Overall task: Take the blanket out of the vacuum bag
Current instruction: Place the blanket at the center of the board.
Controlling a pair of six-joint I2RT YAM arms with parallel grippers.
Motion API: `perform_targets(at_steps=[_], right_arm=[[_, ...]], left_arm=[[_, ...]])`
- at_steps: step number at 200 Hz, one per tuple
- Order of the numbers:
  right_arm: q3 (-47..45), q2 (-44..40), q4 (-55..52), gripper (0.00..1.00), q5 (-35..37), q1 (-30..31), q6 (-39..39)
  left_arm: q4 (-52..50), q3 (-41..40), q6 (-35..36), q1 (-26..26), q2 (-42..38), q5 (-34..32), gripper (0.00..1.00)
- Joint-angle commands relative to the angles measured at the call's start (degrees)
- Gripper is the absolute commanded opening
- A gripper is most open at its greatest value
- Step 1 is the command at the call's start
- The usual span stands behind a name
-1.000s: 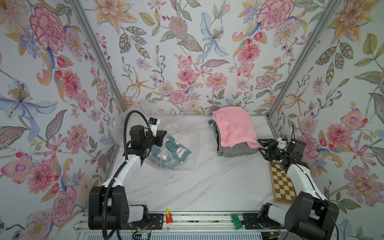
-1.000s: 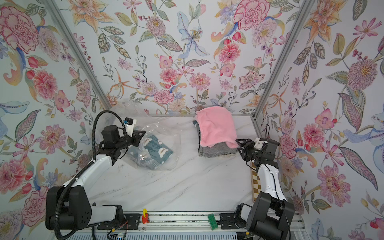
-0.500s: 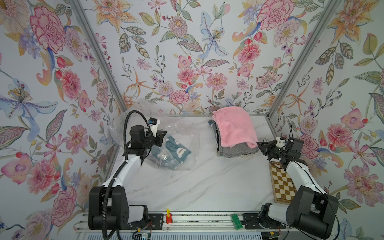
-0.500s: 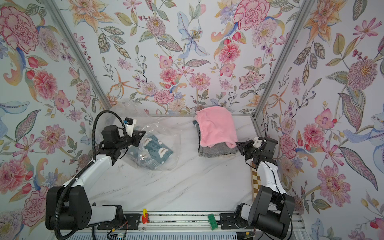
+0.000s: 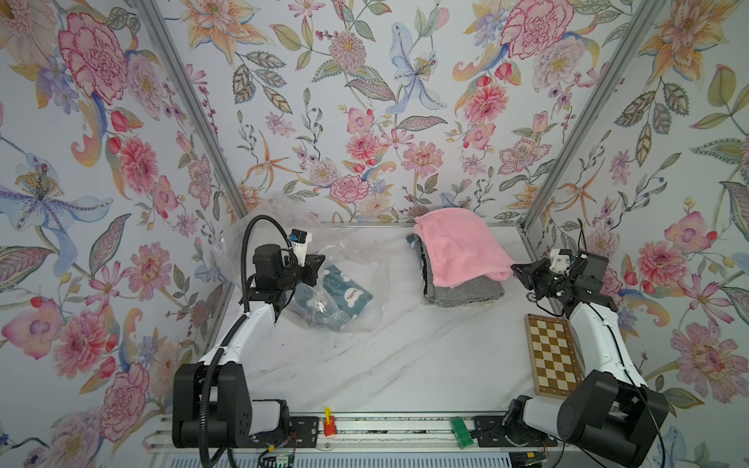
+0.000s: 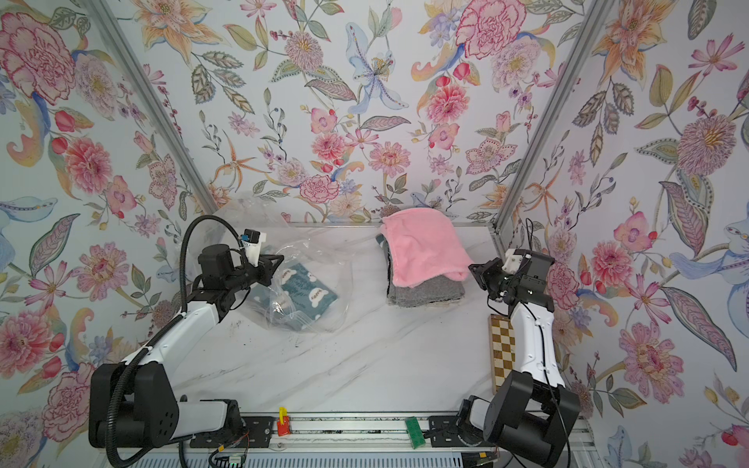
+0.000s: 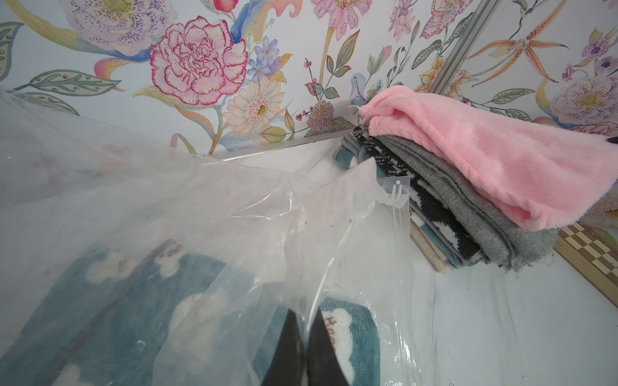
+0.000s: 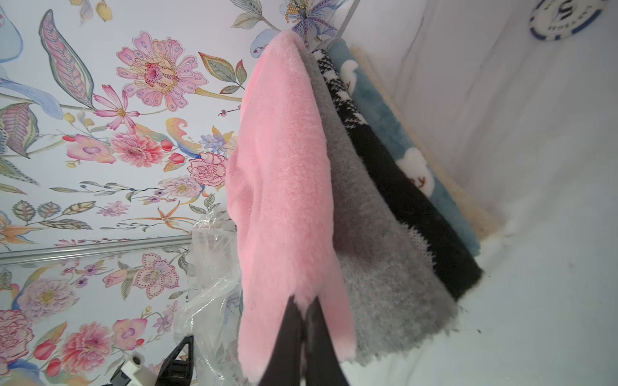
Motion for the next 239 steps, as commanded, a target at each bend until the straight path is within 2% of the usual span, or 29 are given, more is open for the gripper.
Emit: perform_targets(at_steps=[1,12,31,41,52,59,74,95,109,131,146,169,182,208,239], right_arm=[[1.68,0.22,-8.31,0.00,5.14,-0.19,-7.84],[1.95,0.09,-9.89,0.02,7.29,-0.04,-9.61],[1.96,0.30,-11.72,0.17,9.72,0.14,-11.66],[2.33,-0.06,-12.90,0.32,11.64,0.31,-12.59],[2.87,-1.64,-13.50,0.57,15.31,1.26,-14.15],[3.36,-3.15,-13.71,0.69,18.22,2.54,-15.05],[4.80,-6.68,-13.87,0.84,25.37,6.80,-17.53],[7.51,-9.95,-14.57,1.00,38.66,17.41,-23.50],[7.94,-10.33,-13.86,0.99,45.53,23.85,-27.80],[5.95,-9.72,-9.91,0.99,49.33,31.56,-37.53],[3.64,-9.09,-6.74,0.99,51.71,37.03,-47.86],[-2.54,-9.90,1.93,0.99,58.65,44.66,-69.59],[-5.21,-11.16,5.20,1.00,59.03,46.50,-79.42],[-7.45,-12.73,5.73,1.00,56.84,47.15,-93.31],[-12.28,-12.31,10.28,1.00,61.49,50.92,-108.20]], left_arm=[[-0.16,1.75,1.08,0.27,-1.06,-0.45,0.05],[-0.14,1.83,0.99,0.26,-0.97,-0.33,0.05],[-0.07,1.80,1.02,0.27,-1.01,-0.26,0.05],[-0.12,1.83,1.01,0.27,-0.97,-0.25,0.05],[-0.08,1.83,1.00,0.22,-0.97,-0.28,0.05],[-0.08,1.77,0.99,0.26,-0.97,-0.25,0.05],[-0.15,1.83,1.02,0.21,-0.90,-0.26,0.06],[-0.21,1.92,0.99,0.20,-0.71,-0.18,0.06],[-0.20,1.92,1.03,0.27,-0.71,-0.18,0.06],[-0.29,1.92,1.08,0.22,-0.86,-0.33,0.06],[-0.32,1.92,1.17,0.27,-0.88,-0.42,0.06],[-0.42,1.92,1.25,0.16,-0.97,-0.51,0.06],[-0.53,1.92,1.25,0.22,-0.97,-0.51,0.06],[-0.51,2.01,1.34,0.31,-1.01,-0.60,0.06],[-0.69,2.01,1.45,0.32,-1.06,-0.68,0.06]])
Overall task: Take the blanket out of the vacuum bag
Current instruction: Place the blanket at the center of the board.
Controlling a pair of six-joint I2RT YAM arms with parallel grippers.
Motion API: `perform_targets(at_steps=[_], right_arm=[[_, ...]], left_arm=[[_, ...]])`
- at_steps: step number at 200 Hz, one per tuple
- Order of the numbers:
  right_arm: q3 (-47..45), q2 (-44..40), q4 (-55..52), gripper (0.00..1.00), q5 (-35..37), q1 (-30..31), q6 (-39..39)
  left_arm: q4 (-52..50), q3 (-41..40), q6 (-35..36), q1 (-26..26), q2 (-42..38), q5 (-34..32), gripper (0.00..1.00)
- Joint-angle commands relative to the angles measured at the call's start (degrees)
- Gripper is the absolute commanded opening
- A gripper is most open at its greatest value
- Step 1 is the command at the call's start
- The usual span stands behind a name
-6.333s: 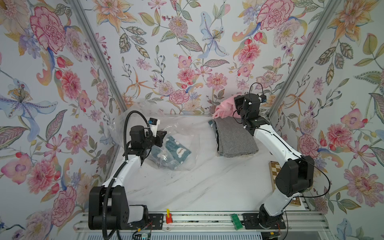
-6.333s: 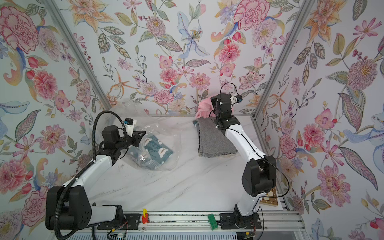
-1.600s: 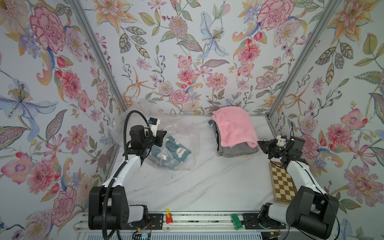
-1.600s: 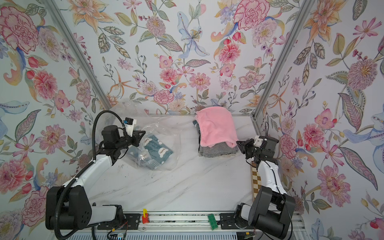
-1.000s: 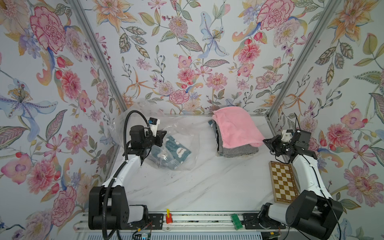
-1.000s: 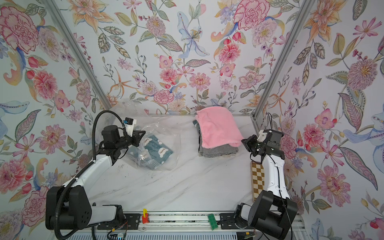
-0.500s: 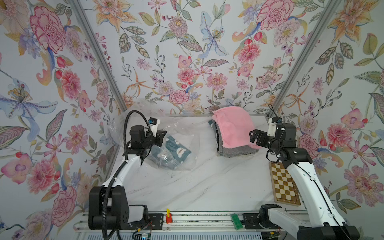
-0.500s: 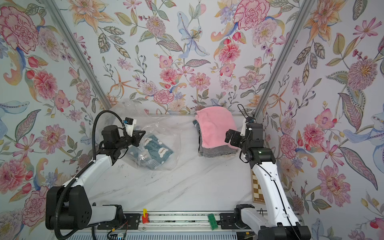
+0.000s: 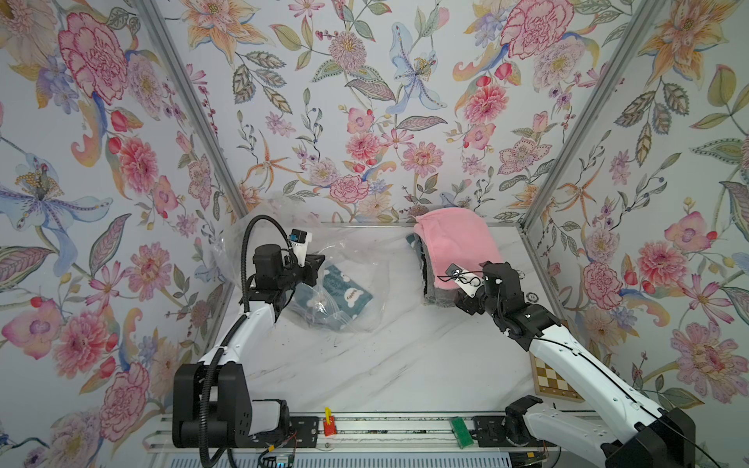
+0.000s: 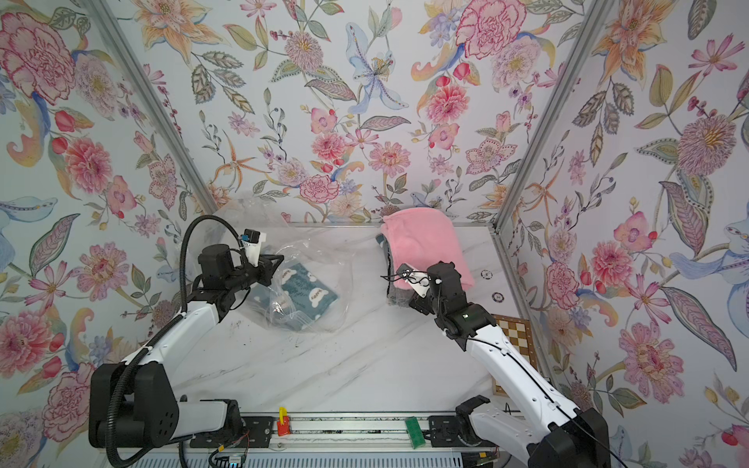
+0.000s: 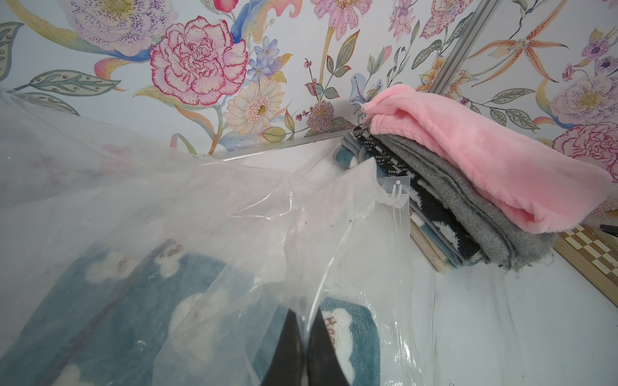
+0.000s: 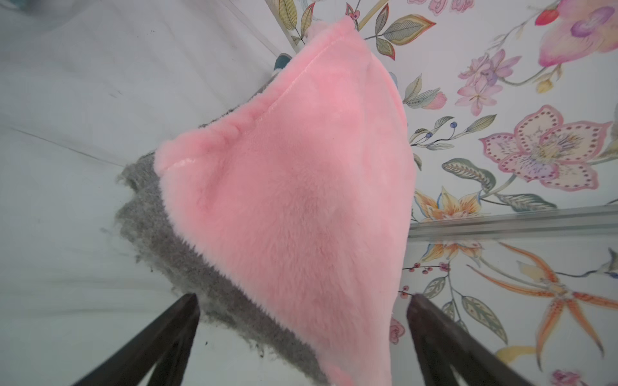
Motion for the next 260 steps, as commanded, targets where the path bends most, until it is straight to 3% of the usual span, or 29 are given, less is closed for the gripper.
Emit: perform_targets(at_steps=[1,70,102,146,160,187,221,260], right_arm=[[-2.88,-0.04,5.59,1.00,4.71,2.56,-17.99],[-7.22,9.10,22.21,0.99,12.50,3.99,-34.85],[-6.06,13.30,25.53,0.98,10.84,4.19,-34.12],[-3.33,15.61,23.95,0.82,11.32,4.26,-31.93],[-3.04,14.81,23.11,0.71,10.88,4.20,-30.93],[-2.55,12.88,21.90,0.38,10.02,4.44,-28.86],[-2.67,9.18,19.91,0.31,6.45,4.51,-26.06],[-1.45,4.87,14.53,0.32,2.08,4.19,-21.99]], left_arm=[[-0.67,2.01,1.42,0.34,-1.06,-0.68,0.06],[-0.58,2.03,1.32,0.36,-1.23,-0.51,0.06],[-0.55,2.01,1.33,0.36,-1.34,-0.51,0.06],[-0.67,2.06,1.41,0.42,-1.23,-0.61,0.07],[-0.67,2.10,1.33,0.37,-1.30,-0.55,0.07],[-0.59,2.10,1.31,0.40,-1.32,-0.42,0.07],[-0.55,2.01,1.32,0.45,-1.40,-0.49,0.07],[-0.62,2.01,1.32,0.42,-1.41,-0.51,0.08]])
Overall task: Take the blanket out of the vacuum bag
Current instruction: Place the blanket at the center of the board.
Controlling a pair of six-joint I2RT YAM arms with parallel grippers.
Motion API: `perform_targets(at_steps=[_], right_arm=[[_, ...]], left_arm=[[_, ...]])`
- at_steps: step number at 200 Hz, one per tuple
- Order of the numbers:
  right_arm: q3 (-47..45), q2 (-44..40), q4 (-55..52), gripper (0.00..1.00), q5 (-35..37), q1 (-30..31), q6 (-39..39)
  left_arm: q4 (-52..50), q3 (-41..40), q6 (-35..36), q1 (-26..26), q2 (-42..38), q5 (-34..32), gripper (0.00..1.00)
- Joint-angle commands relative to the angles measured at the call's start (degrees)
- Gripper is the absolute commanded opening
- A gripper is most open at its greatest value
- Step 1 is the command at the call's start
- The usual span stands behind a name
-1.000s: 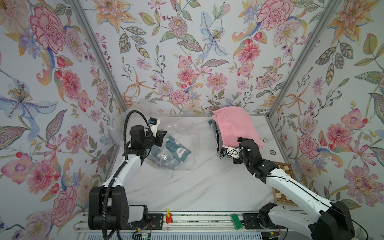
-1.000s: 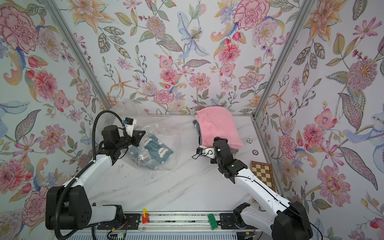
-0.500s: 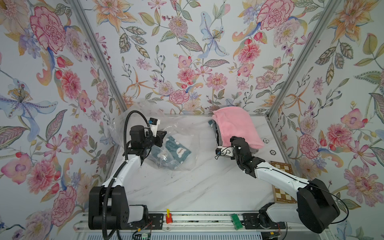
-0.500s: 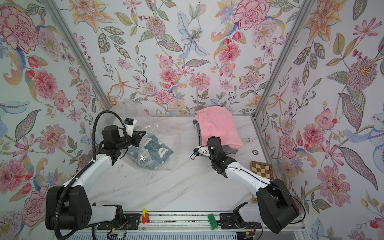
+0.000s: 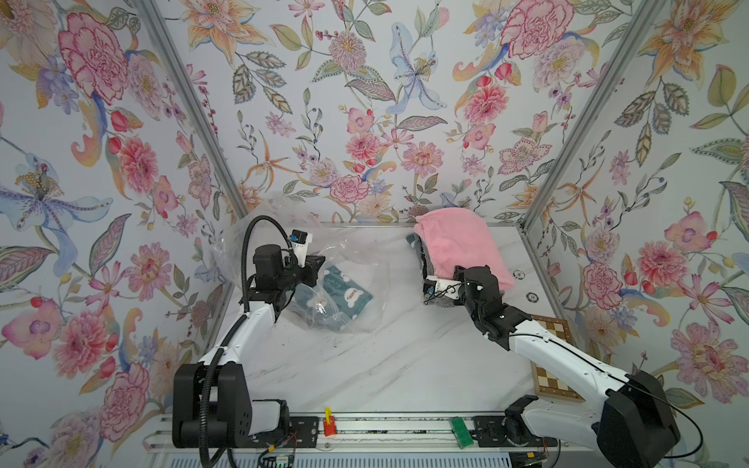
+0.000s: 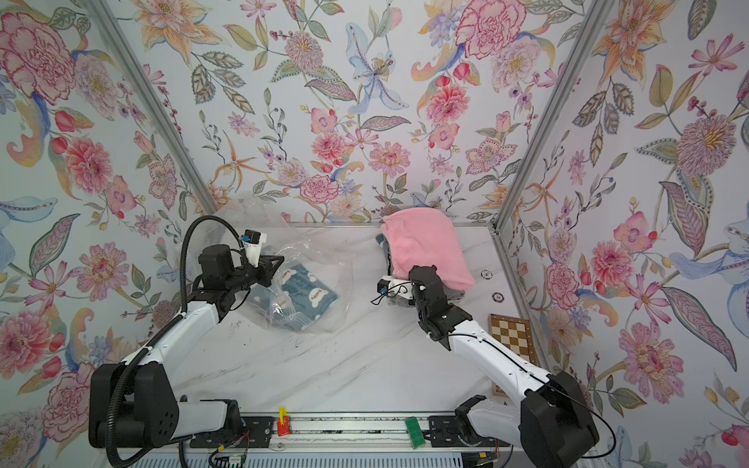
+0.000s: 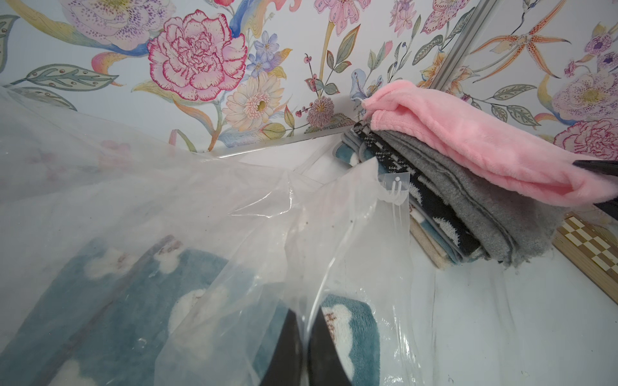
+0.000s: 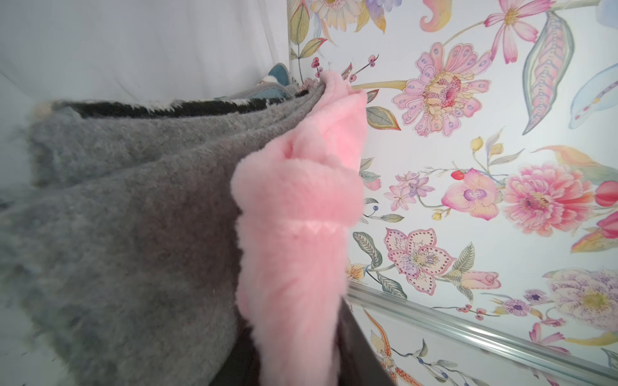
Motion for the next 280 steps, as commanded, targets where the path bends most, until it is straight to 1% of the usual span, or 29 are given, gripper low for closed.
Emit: perform_targets(at_steps=[1,16,26,43,53,92,107,128,136,140,152,163,174,177,186,205,221,239,263,280], right_arm=[[1.93,-2.61,-4.17,0.32,-3.93,0.03,4.49],[2.77,-3.89,-6.10,0.30,-7.14,-0.45,7.39],[3.73,-4.52,-7.75,0.25,-9.63,-0.83,9.60],[5.19,-5.02,-9.95,0.12,-13.54,-1.95,13.16],[5.81,-4.95,-10.59,0.07,-15.52,-2.45,15.09],[6.61,-6.19,-11.62,0.06,-21.09,-2.39,20.29],[6.33,-6.81,-11.72,0.06,-21.26,-2.22,20.97],[4.77,-8.05,-10.45,0.17,-18.58,-1.96,21.89],[3.60,-8.58,-9.15,0.31,-17.07,-1.95,21.50],[2.90,-8.68,-8.59,0.37,-16.23,-1.91,21.09],[1.28,-8.66,-8.08,0.47,-13.71,-1.62,18.61],[0.09,-7.73,-7.38,0.57,-9.75,-0.89,16.05],[-0.96,-6.27,-5.89,0.70,-6.18,-0.23,14.27],[-1.16,-5.88,-5.61,0.73,-5.70,-0.01,14.07],[-1.40,-4.99,-5.62,0.79,-5.55,0.40,13.92],[-0.82,-4.00,-6.98,0.86,-6.87,1.10,15.77],[-0.35,-3.50,-9.01,0.91,-6.54,1.30,16.50],[-0.97,-3.06,-9.60,0.90,-5.05,1.30,15.70],[-1.87,-1.39,-5.18,0.88,-2.40,0.97,14.06],[-0.68,0.92,-5.19,0.85,-2.99,0.18,13.98]], left_arm=[[0.21,1.97,0.93,0.43,-1.41,-0.51,0.08],[0.33,1.97,0.93,0.40,-1.41,-0.51,0.08],[0.19,1.97,0.93,0.36,-1.41,-0.59,0.08],[0.18,1.97,0.94,0.44,-1.41,-0.56,0.08],[0.18,1.97,0.97,0.38,-1.45,-0.60,0.08],[0.10,2.00,1.04,0.42,-1.45,-0.60,0.09],[0.16,1.97,1.10,0.44,-1.41,-0.62,0.09],[-0.03,2.05,1.12,0.45,-1.34,-0.60,0.09],[0.00,2.05,1.10,0.44,-1.25,-0.60,0.09],[0.01,2.05,1.10,0.42,-1.23,-0.60,0.09],[0.00,2.05,1.10,0.44,-1.11,-0.60,0.09],[-0.03,2.05,1.10,0.47,-1.08,-0.60,0.09],[-0.10,2.10,1.10,0.44,-1.06,-0.56,0.09],[-0.08,2.06,1.10,0.42,-1.06,-0.55,0.09],[-0.11,2.06,1.10,0.45,-1.06,-0.59,0.09],[-0.17,2.06,1.19,0.42,-1.06,-0.68,0.10],[-0.15,2.12,1.20,0.44,-1.06,-0.69,0.10],[-0.17,2.14,1.19,0.40,-0.97,-0.69,0.10],[-0.17,2.14,1.19,0.43,-0.97,-0.68,0.10],[-0.17,2.14,1.23,0.40,-0.97,-0.77,0.10]])
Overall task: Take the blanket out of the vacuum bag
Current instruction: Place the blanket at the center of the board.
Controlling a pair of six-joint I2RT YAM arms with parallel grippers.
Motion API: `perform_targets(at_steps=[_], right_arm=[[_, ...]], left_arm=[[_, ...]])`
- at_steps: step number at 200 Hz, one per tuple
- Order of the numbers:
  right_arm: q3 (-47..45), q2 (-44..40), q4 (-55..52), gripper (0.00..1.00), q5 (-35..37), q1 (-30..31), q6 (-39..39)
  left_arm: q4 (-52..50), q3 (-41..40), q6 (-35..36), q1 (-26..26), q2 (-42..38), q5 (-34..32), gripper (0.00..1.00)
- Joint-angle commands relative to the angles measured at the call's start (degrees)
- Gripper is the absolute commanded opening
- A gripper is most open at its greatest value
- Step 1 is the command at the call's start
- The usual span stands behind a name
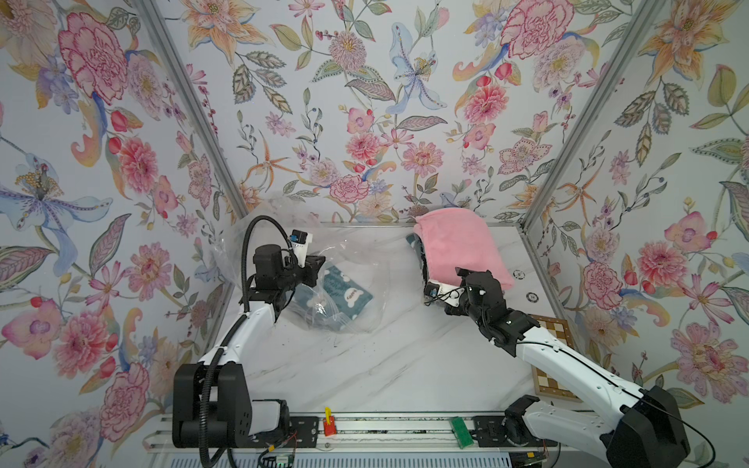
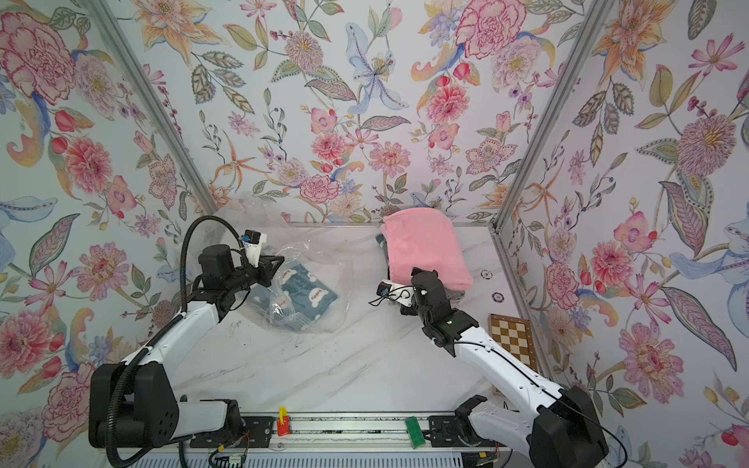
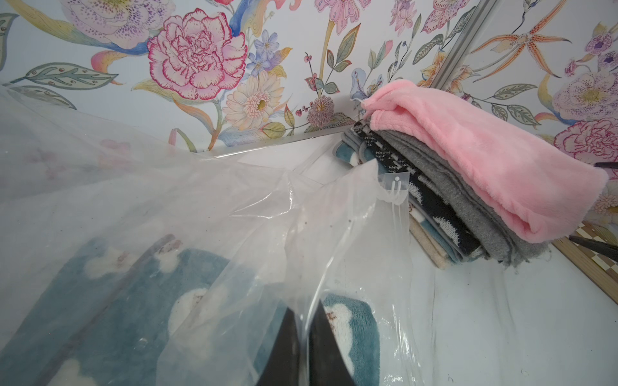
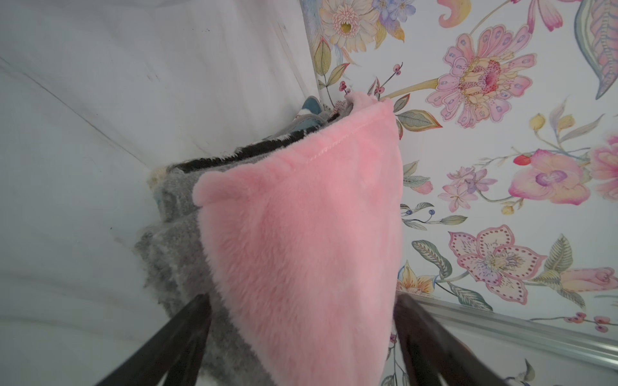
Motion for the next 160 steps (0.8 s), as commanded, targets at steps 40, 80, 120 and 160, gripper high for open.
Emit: perform_targets(at_steps=[40,80,120,160], right_arm=[[1.79,7.73,3.26,0.76,2.00,-0.85,-1.13],[2.50,8.91,5.29,0.54,2.81,-1.03,-2.22],[2.76,7.23,4.81,0.49,1.62,-1.27,-1.54],[4.66,7.36,3.97,0.20,-0.62,-2.56,0.16]], left_arm=[[-0.06,2.14,1.30,0.40,-1.23,-0.86,0.10],[-0.01,2.23,1.19,0.46,-1.20,-0.69,0.10],[0.01,2.14,1.19,0.46,-1.14,-0.64,0.10],[0.00,2.14,1.17,0.35,-1.23,-0.69,0.10]])
